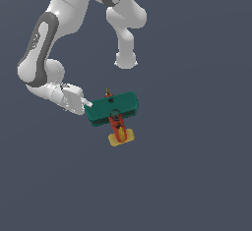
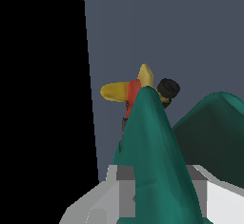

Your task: Pick up the object and move it to a goal position.

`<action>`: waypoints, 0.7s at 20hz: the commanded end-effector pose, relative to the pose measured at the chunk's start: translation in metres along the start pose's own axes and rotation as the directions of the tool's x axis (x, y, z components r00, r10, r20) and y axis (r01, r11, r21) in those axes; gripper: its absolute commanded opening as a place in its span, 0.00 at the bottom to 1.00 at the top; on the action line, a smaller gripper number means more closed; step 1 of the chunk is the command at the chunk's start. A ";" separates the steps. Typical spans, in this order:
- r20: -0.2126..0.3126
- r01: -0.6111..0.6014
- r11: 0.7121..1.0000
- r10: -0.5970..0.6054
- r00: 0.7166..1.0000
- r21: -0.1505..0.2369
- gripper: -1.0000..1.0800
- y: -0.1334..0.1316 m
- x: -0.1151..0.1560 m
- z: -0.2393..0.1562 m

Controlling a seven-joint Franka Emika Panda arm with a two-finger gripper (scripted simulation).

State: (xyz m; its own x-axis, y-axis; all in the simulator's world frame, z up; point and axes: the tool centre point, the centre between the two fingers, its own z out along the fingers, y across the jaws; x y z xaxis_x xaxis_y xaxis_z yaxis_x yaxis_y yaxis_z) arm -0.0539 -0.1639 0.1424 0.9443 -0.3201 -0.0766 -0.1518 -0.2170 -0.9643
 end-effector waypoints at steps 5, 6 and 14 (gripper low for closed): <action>0.000 0.000 1.000 0.000 1.000 0.000 0.00 -0.016 0.002 0.007; 0.001 -0.001 1.000 0.001 1.000 -0.001 0.00 -0.022 0.003 0.010; 0.004 -0.002 1.000 0.002 1.000 0.000 0.00 -0.106 0.014 0.045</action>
State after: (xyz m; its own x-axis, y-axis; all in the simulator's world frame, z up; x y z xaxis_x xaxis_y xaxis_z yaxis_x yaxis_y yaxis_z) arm -0.0198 -0.1150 0.2130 0.9440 -0.3190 -0.0840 -0.1590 -0.2170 -0.9631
